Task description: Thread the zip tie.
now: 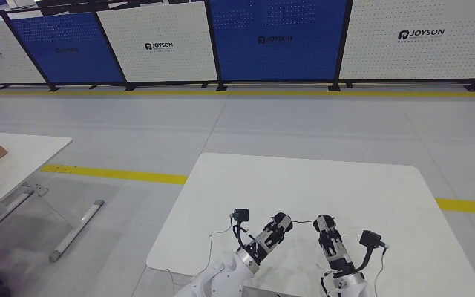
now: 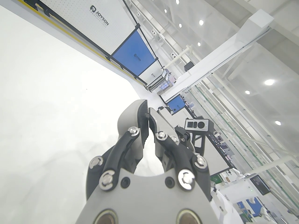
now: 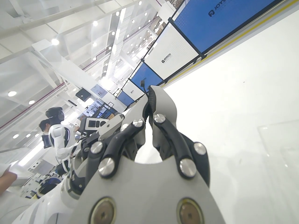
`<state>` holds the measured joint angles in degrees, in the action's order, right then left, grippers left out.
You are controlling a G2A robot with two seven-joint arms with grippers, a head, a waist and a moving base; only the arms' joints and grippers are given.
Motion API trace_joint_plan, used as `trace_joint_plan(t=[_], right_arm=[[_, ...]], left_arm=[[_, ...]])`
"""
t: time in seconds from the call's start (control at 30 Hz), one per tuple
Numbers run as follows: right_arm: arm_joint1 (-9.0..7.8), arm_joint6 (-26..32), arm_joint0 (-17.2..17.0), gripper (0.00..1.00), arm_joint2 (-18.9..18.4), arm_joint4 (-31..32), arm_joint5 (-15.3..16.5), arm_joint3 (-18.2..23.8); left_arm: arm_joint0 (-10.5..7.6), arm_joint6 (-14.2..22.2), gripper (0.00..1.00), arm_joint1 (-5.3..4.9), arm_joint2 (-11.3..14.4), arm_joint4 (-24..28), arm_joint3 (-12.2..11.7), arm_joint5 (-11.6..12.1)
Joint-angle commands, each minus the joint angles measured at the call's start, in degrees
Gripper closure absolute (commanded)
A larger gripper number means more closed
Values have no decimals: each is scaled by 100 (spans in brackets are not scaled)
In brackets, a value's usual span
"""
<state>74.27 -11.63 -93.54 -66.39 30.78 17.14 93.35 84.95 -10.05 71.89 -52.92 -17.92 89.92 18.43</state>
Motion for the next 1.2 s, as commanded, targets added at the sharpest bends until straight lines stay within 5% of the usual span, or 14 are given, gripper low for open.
trace_joint_plan(t=[0.0,0.63,0.93,1.17], right_arm=[[3,18,-2,100,0,11,2,3],[56,71,74,100,89,71,-71,-48],[57,92,-29,100,23,72,-95,163],[61,265,-69,100,3,103,-361,295]], left_arm=[[0,0,100,0,0,0,0,0],[0,0,100,0,0,0,0,0],[12,265,100,31,-69,801,84,-68],[26,280,100,36,-98,781,80,-41]])
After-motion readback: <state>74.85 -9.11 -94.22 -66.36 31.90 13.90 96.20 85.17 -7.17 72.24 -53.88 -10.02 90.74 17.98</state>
